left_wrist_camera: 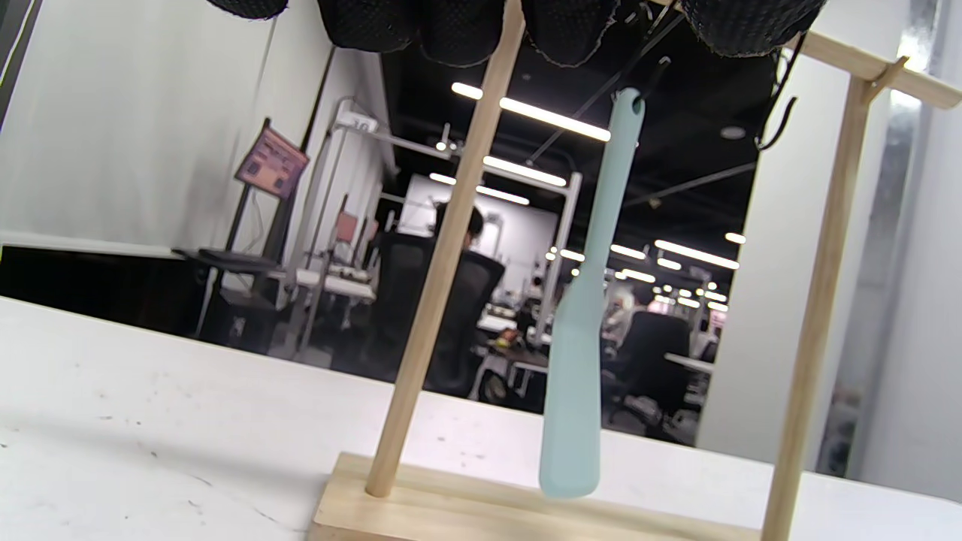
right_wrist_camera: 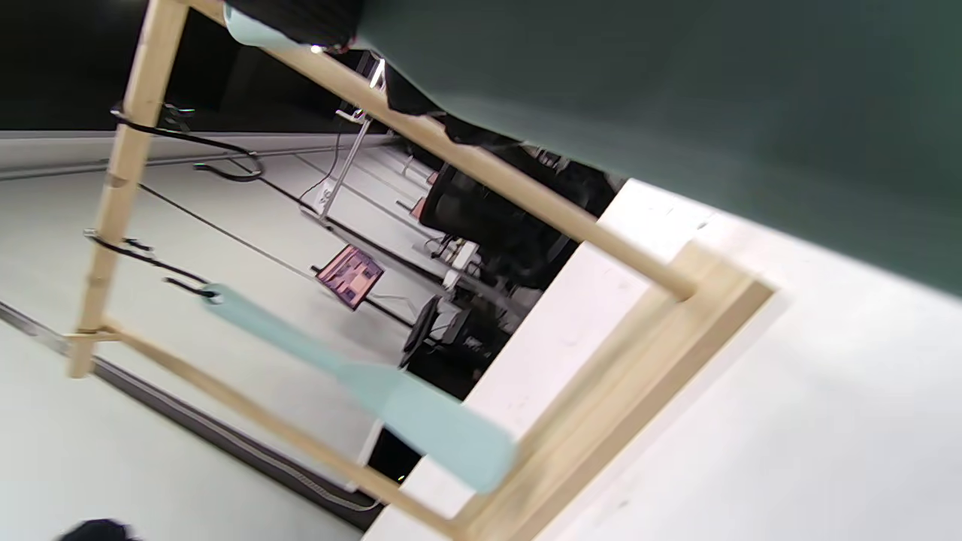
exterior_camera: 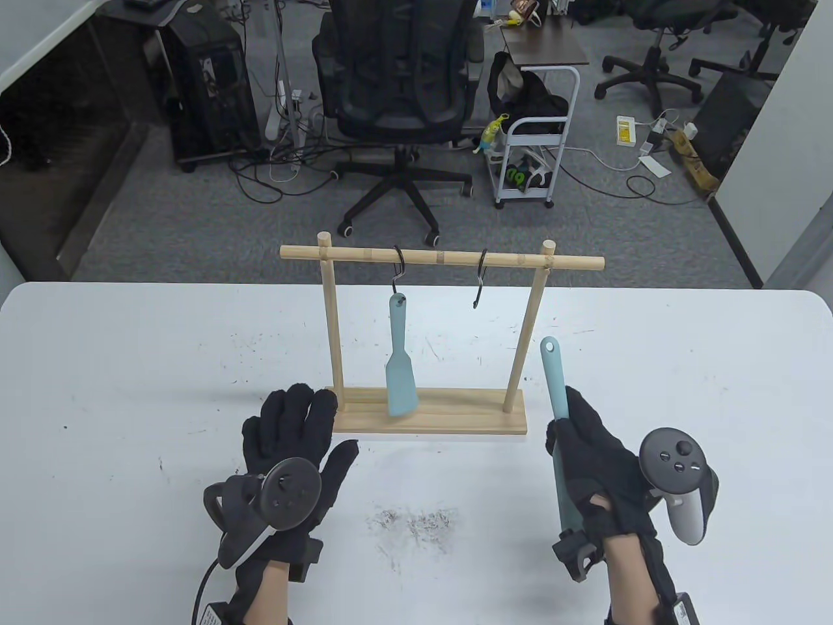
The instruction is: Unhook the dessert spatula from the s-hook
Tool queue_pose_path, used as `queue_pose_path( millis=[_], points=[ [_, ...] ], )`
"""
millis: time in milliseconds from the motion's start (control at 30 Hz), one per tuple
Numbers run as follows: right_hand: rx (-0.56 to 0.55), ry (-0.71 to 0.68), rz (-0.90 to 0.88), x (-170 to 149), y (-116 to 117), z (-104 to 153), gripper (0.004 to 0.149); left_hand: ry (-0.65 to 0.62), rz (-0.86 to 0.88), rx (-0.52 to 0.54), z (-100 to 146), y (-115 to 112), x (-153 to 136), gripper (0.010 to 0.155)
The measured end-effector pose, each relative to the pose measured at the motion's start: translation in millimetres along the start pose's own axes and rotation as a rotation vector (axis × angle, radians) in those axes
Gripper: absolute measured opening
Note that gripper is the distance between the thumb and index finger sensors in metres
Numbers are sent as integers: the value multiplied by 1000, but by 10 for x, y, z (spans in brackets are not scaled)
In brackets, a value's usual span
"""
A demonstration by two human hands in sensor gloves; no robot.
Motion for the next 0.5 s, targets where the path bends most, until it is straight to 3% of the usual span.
queue_pose_path(
  millis=[233, 500],
  points=[
    [-94, 185, 248, -484, 14, 107, 57, 0, -17, -14, -6, -36, 18, 76],
    [-10, 413, 484, -797, 102, 134, 57, -6, -37, -26, -10, -66, 52, 76]
  ],
)
Point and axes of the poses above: the tracker on the back of each hand, its own x axis roughly to the thumb side, its own z axis roughly from the fingertips to the wrist, y = z × x, the point moved 3 cm from there along -z, roughly from the wrist to the fingertips, and after that the axes turned 11 degrees about x, right-handed, at the moved point
